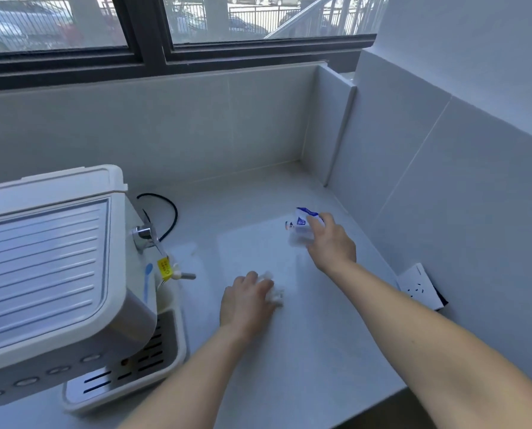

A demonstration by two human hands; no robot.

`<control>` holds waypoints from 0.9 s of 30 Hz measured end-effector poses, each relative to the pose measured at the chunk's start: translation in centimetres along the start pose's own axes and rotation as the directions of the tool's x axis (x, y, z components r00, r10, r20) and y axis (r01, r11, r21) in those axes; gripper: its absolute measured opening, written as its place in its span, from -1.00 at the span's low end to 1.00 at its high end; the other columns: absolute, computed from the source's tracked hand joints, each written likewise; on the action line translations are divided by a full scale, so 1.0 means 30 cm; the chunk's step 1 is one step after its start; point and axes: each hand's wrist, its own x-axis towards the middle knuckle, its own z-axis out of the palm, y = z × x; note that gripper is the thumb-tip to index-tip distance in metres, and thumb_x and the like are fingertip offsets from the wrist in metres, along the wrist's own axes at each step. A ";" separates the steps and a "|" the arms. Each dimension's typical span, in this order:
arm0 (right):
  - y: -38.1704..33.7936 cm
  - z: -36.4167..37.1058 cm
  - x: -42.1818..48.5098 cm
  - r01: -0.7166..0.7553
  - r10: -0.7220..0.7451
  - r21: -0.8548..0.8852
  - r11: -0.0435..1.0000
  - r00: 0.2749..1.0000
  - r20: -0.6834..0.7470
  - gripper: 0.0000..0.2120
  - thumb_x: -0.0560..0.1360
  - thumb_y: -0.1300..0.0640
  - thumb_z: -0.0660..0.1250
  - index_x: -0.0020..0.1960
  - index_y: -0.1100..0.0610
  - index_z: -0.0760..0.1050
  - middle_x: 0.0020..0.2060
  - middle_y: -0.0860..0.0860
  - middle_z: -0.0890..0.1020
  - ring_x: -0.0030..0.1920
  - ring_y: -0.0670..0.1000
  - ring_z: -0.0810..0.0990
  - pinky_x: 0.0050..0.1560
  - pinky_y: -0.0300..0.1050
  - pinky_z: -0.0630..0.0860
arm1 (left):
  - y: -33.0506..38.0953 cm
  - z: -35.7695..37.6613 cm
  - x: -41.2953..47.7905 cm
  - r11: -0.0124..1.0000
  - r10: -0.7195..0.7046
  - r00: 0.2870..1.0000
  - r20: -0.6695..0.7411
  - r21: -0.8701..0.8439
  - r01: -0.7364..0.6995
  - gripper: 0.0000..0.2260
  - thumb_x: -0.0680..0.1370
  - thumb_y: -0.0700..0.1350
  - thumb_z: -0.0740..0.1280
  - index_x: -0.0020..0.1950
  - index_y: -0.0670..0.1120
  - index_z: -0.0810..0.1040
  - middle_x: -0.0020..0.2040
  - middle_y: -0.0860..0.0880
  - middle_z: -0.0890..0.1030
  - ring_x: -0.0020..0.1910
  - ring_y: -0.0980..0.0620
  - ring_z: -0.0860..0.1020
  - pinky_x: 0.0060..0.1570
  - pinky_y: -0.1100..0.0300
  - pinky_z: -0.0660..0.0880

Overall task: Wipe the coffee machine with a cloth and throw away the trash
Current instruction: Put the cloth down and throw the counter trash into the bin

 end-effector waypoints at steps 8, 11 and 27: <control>0.013 0.024 0.085 0.010 -0.004 -0.097 0.995 0.998 0.059 -0.56 0.52 0.22 0.29 0.37 0.01 0.34 0.25 0.08 0.41 0.16 0.15 0.43 -0.26 -0.07 0.39 | -0.025 -0.013 0.042 0.998 -0.018 1.000 0.003 -0.056 0.018 -0.83 0.54 -0.07 0.28 0.10 -0.01 0.57 0.03 -0.04 0.55 0.09 -0.12 0.45 -0.15 0.10 0.38; 0.026 0.034 0.092 0.032 -0.028 -0.134 0.991 0.999 0.025 -0.59 0.51 0.25 0.29 0.32 0.03 0.38 0.21 0.08 0.42 0.16 0.14 0.40 -0.29 -0.09 0.35 | -0.026 -0.015 0.048 0.998 -0.030 1.000 0.004 -0.060 0.030 -0.81 0.52 -0.12 0.27 0.11 -0.02 0.58 0.01 -0.06 0.56 0.06 -0.11 0.45 -0.13 0.09 0.40; 0.049 0.009 0.023 0.066 -0.067 -0.010 0.998 0.991 -0.117 -0.92 0.46 0.33 0.32 -0.11 0.17 0.47 -0.02 0.08 0.46 0.04 0.17 0.43 -0.20 -0.04 0.41 | 0.010 -0.071 -0.004 0.985 -0.075 0.997 -0.033 -0.159 0.069 -0.88 0.50 -0.17 0.27 -0.04 -0.08 0.59 -0.07 -0.08 0.55 -0.02 -0.13 0.51 -0.12 0.05 0.45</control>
